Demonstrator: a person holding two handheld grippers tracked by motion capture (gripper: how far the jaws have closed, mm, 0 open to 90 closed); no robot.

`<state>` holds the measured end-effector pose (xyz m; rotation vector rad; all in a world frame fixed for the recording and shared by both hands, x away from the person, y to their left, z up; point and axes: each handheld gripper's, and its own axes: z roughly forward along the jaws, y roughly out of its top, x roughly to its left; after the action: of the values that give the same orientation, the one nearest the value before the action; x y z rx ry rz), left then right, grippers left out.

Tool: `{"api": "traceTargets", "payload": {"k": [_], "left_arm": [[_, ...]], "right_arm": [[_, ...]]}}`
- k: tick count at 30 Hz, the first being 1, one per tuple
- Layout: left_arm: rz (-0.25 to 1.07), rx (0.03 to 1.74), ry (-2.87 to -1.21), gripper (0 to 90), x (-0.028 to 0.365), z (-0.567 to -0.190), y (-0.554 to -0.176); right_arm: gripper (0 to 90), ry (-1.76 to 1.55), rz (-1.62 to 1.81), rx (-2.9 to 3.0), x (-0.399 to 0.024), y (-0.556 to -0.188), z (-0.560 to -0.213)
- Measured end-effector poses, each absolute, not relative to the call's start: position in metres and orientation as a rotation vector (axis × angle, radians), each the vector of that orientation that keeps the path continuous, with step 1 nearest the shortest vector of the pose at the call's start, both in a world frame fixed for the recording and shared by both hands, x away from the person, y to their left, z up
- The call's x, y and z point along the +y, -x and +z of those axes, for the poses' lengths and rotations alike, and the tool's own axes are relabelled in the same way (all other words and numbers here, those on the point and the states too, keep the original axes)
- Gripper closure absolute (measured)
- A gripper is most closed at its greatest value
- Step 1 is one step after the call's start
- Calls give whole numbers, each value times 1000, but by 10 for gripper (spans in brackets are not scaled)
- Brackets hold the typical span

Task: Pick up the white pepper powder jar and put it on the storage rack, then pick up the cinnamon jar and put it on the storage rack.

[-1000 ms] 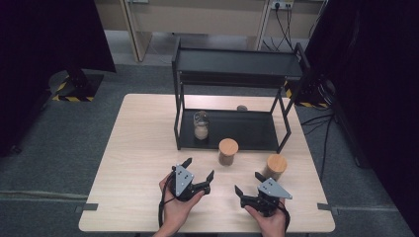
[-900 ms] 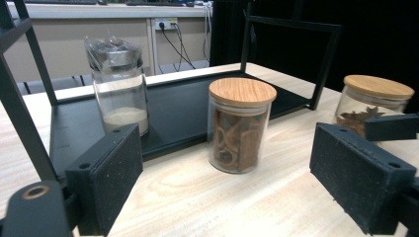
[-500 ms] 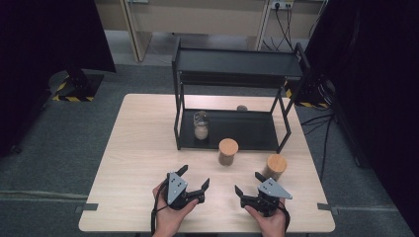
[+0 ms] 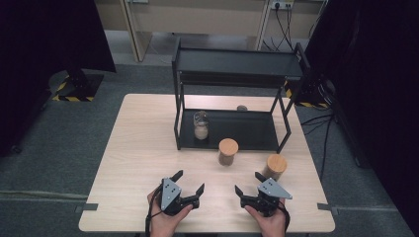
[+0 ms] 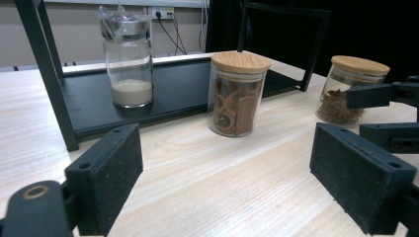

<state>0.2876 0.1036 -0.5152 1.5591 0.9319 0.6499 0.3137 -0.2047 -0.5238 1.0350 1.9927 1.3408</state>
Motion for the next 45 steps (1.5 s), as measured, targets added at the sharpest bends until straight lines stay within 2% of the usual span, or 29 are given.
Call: {"api": "traceTargets", "payload": {"k": [18,45], "left_arm": [[637,948,-1584,124,105,-531,-288],[637,927,-1588,121,104,-531,-288]], "right_arm": [[92,-1034,1343,1994,-205,-314,-524],[81,-1052,1366,1977,-207,-314,-523]]}}
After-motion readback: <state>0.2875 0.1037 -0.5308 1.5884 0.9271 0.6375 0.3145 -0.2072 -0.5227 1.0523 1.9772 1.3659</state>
